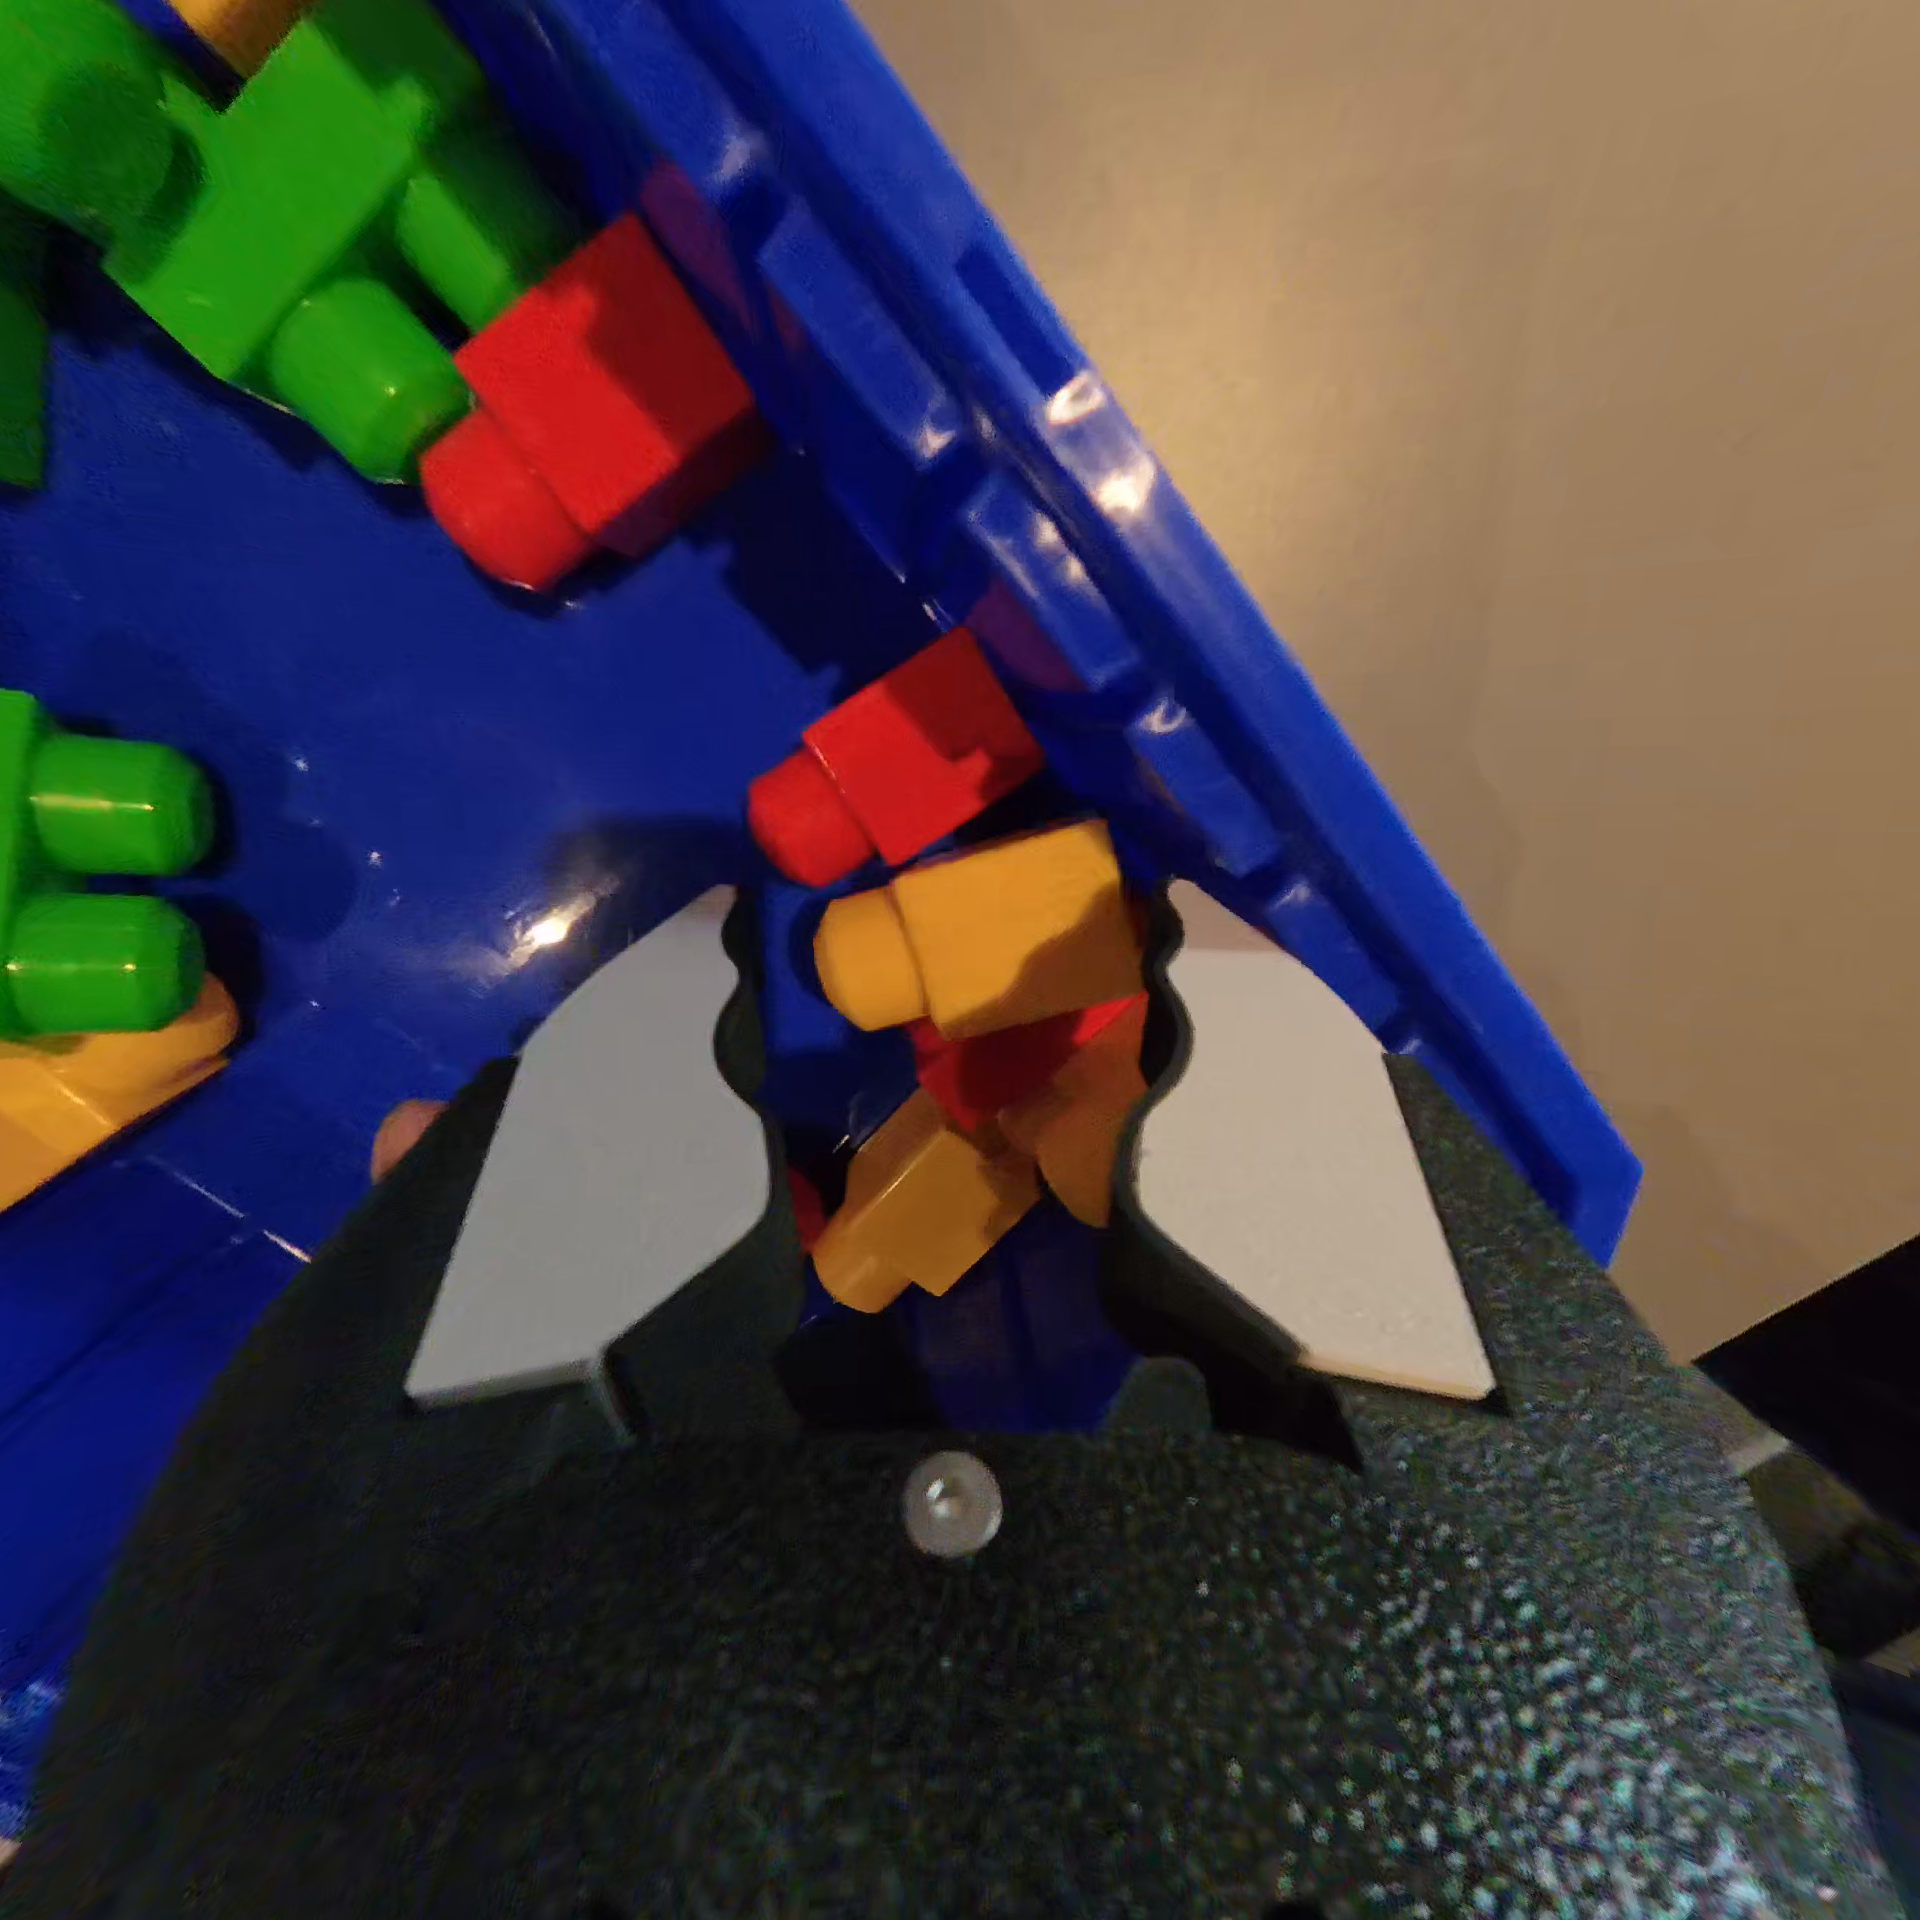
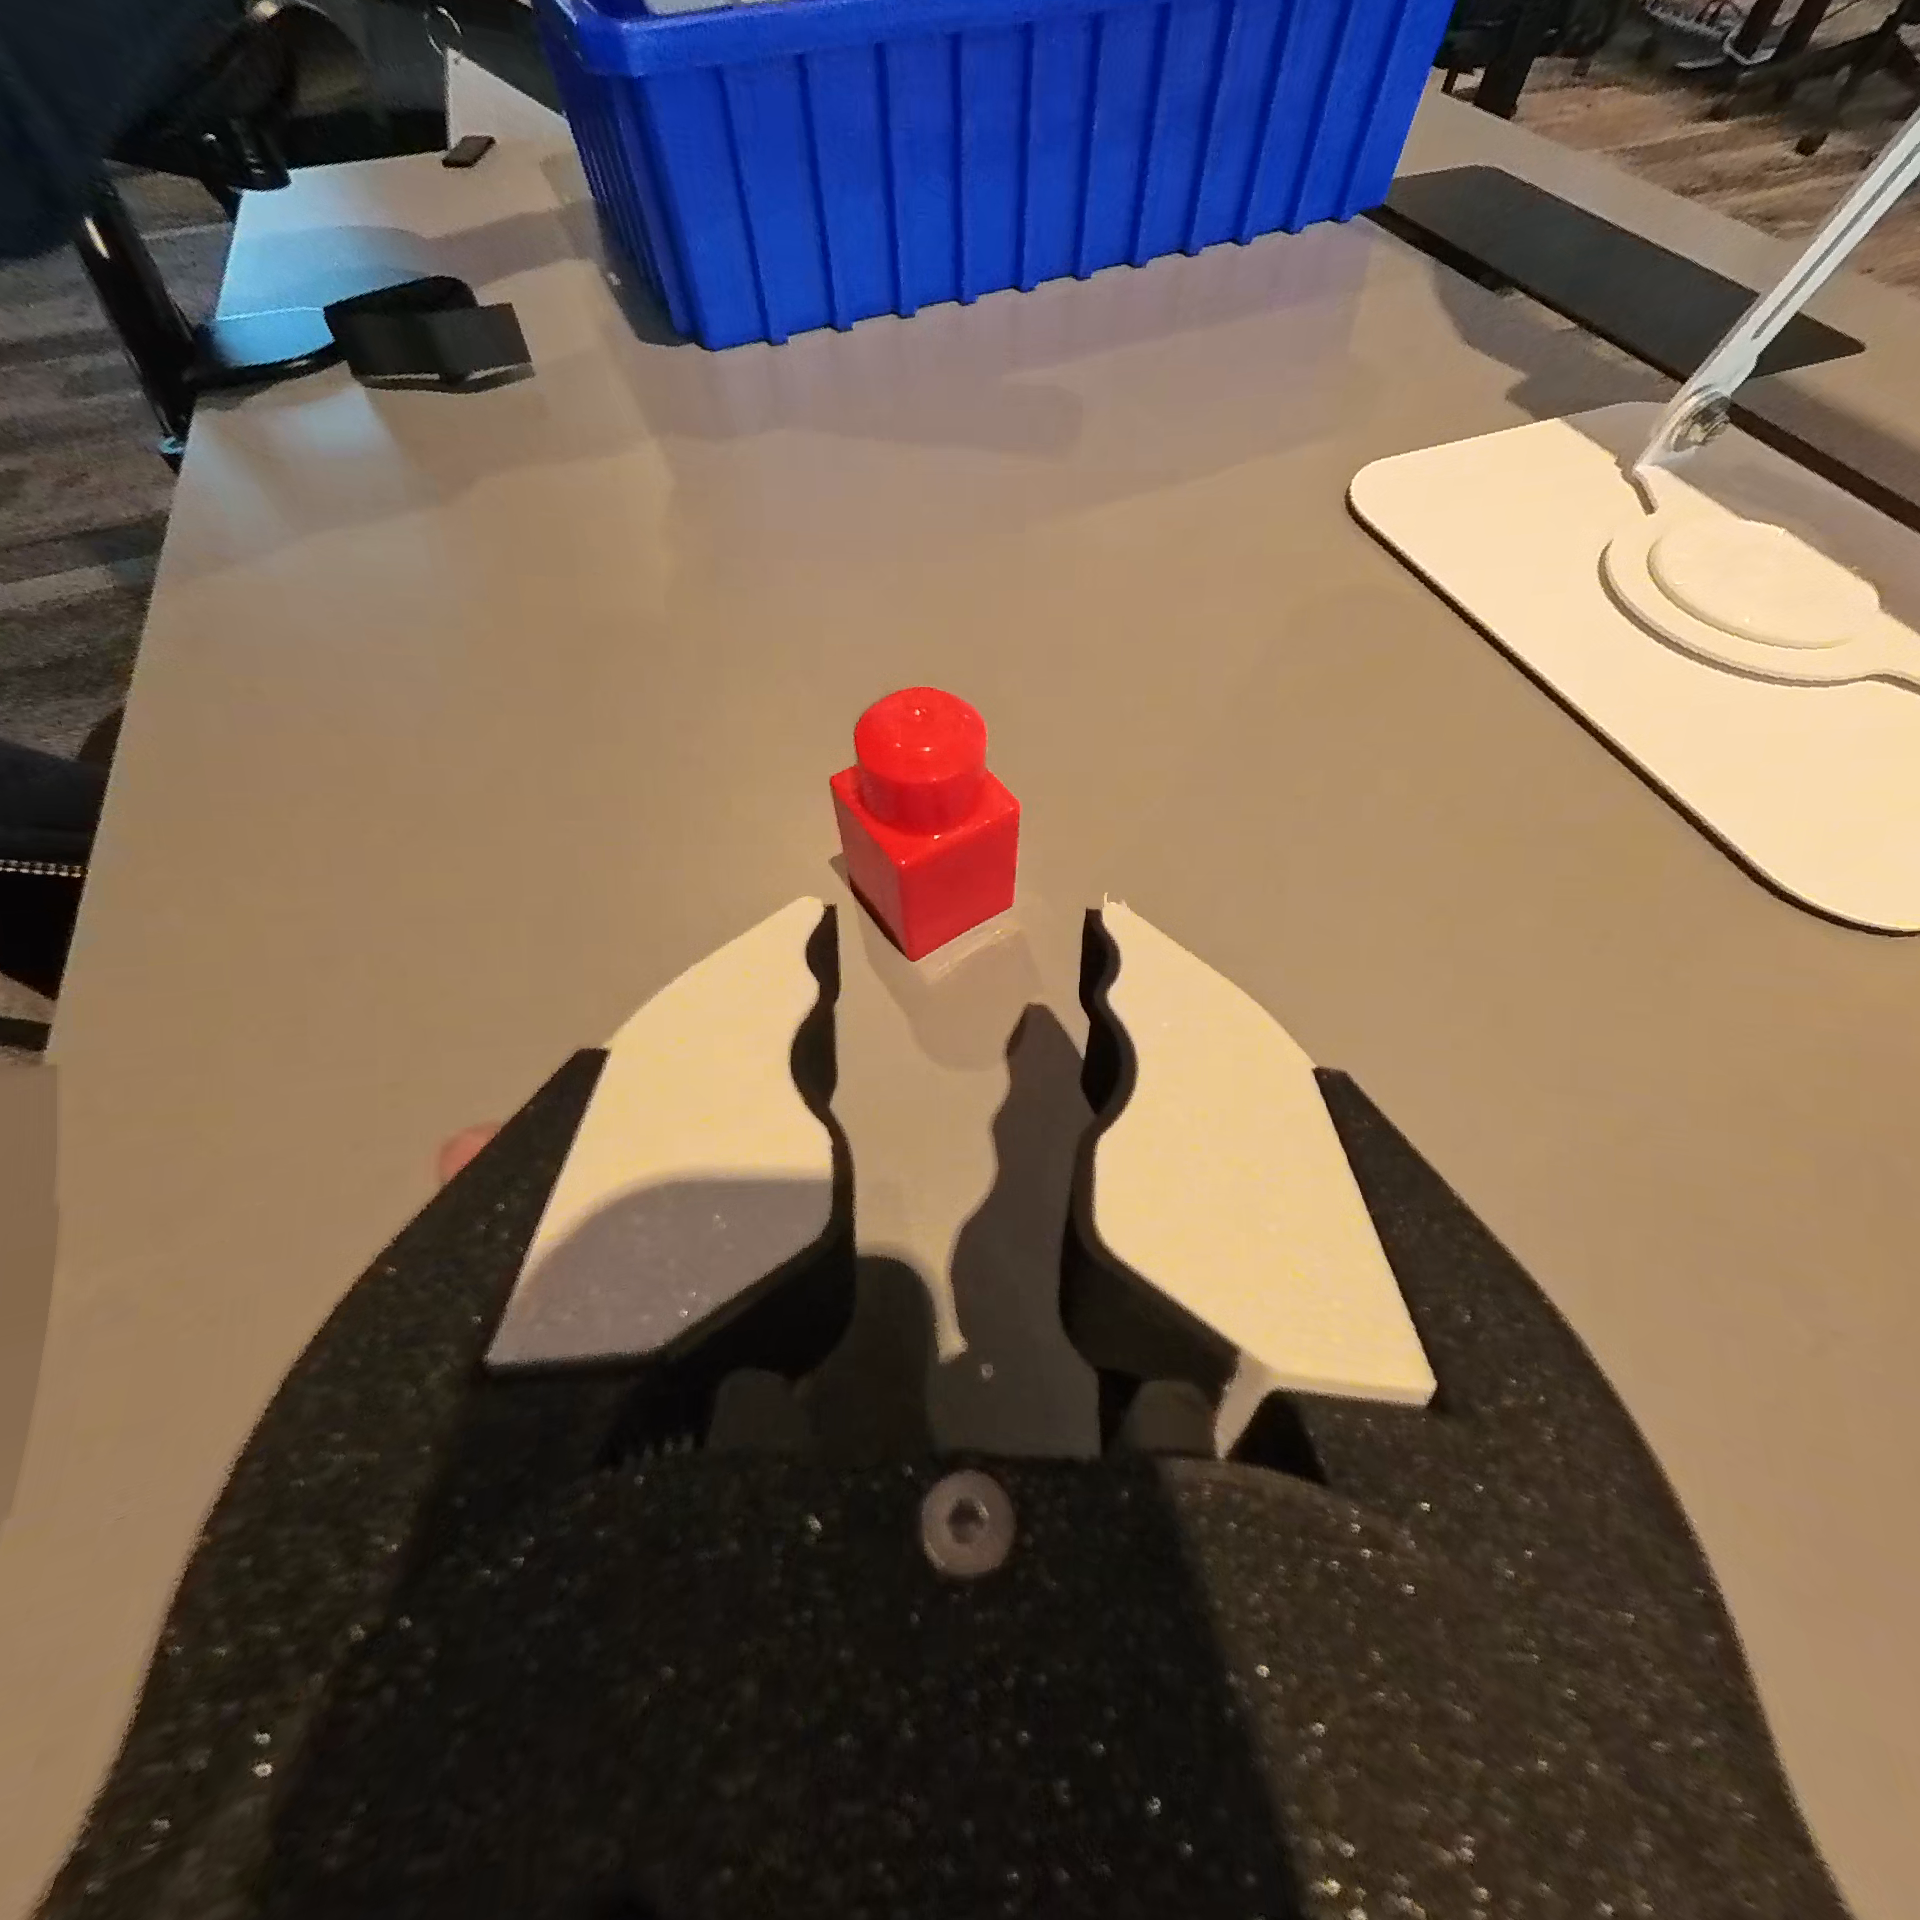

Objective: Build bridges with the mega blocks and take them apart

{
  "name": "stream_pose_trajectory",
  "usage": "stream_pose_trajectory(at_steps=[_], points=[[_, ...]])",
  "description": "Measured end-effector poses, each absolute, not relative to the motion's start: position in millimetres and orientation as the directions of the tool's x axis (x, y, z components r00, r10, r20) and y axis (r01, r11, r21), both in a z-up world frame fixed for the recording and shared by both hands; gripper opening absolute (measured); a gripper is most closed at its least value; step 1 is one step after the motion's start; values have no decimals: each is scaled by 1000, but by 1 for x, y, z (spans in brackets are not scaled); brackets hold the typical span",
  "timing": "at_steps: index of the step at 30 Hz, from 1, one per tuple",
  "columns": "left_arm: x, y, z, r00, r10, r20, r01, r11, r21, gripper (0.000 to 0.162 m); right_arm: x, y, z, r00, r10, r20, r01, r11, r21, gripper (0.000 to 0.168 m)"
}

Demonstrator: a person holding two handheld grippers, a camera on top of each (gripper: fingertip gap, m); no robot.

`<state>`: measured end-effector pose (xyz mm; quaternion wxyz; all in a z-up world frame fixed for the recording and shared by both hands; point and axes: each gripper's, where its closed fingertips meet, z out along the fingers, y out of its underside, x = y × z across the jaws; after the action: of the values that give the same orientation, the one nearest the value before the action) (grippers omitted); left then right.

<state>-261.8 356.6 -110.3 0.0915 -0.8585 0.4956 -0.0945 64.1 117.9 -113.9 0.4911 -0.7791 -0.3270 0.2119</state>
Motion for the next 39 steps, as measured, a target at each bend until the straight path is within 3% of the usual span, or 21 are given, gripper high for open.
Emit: stream_pose_trajectory(at_steps=[3,5,14,21,24,27,31,34,39], points=[[-272,350,-136,491,-865,101,-854,-501,-142,75,64,118,-114,695,719,-8,303,-303,-903,45],[-262,350,-138,499,-847,186,-828,-529,-187,74,64,118,-114,696,718,-6,305,-303,-903,45],[-258,363,-129,497,-863,93,-828,-503,-249,74,64,117,-115,695,719,-1,311,-301,-901,44],[-254,375,-68,548,-835,-38,-765,-483,-426,74,64,117,-114,697,718,0,306,-297,-904,44],[-219,355,-21,466,-875,-131,-750,-313,-583,74,64,117,-112,696,718,-3,298,-293,-908,44],[-154,300,18,235,-914,-331,-739,53,-671,73,66,118,-109,696,718,-31,267,-299,-916,45],[-55,220,17,-30,-815,-579,-622,469,-627,73,66,116,-91,672,729,-133,136,-298,-945,45],[11,184,-11,-86,-756,-649,-551,578,-601,73,74,115,-73,654,727,-207,19,-290,-957,46],[75,139,-56,-225,-613,-758,-487,744,-457,74,93,115,-60,608,712,-351,-138,-341,-930,54]])
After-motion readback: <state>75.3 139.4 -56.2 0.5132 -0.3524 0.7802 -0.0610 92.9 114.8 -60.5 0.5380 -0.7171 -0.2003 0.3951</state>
